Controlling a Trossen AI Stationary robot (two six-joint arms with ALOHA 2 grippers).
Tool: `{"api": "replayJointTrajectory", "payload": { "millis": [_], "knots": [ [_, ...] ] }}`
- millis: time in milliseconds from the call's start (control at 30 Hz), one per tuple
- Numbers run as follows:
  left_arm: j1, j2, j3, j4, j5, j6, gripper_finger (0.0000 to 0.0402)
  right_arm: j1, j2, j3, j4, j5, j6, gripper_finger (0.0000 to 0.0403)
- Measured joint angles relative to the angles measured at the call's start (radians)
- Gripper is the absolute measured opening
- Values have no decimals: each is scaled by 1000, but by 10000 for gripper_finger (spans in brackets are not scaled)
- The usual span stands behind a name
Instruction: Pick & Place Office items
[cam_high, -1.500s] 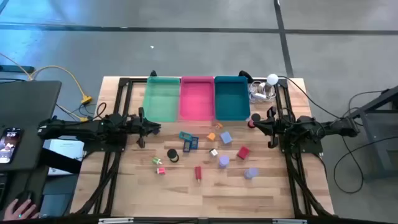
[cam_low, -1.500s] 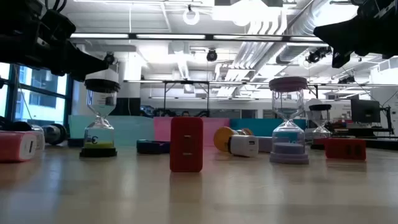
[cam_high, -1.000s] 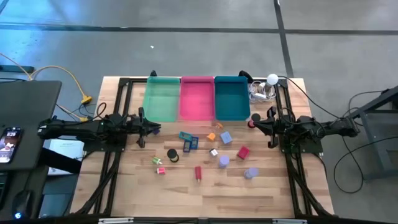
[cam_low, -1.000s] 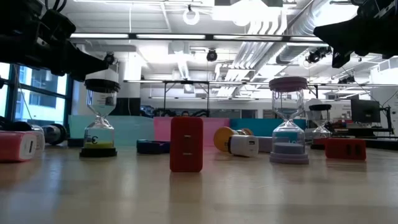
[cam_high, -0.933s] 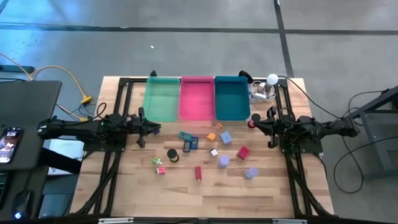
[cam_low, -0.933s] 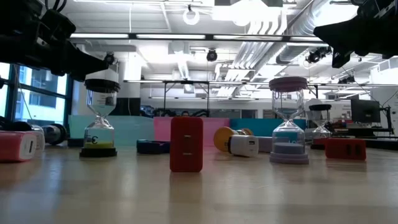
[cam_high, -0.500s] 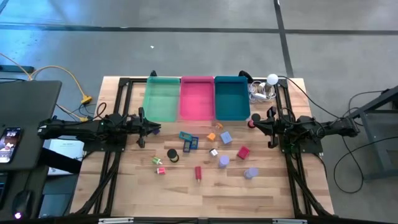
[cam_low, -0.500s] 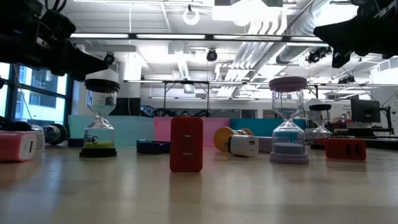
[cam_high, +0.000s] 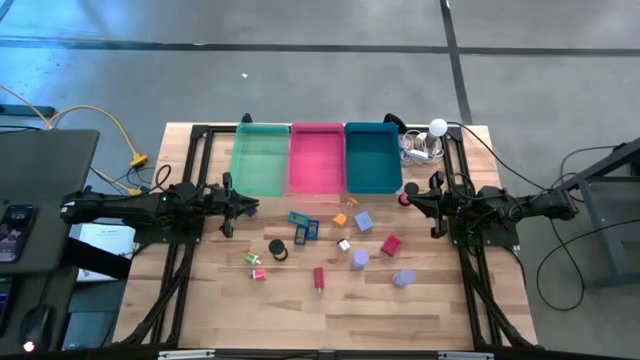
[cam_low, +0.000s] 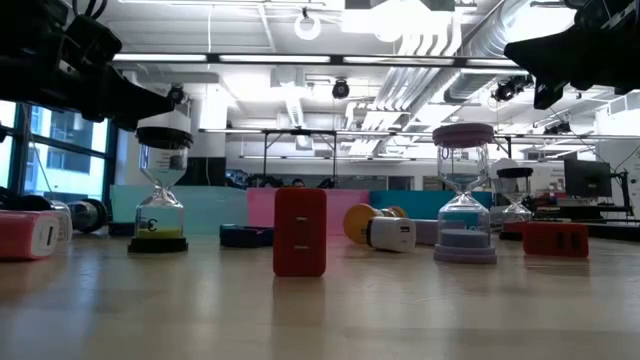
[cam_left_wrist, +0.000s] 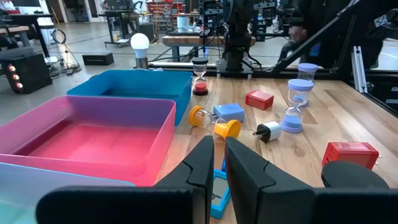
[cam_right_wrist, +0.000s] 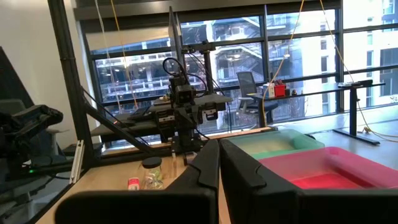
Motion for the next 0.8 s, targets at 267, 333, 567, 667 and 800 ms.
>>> {"api": "replayJointTrajectory", "payload": {
  "millis": [267, 333, 567, 667, 800],
  "knots": [
    [0, 0, 0, 0, 0, 0, 32, 0, 0, 0, 0, 0, 0, 2],
    [0, 0, 0, 0, 0, 0, 32, 0, 0, 0, 0, 0, 0, 2],
    [0, 0, 0, 0, 0, 0, 32, 0, 0, 0, 9, 5, 0, 2],
    [0, 0, 0, 0, 0, 0, 32, 0, 0, 0, 26, 2, 0, 2],
    [0, 0, 0, 1, 2, 0, 32, 0, 0, 0, 32, -5, 11, 2]
  ]
}}
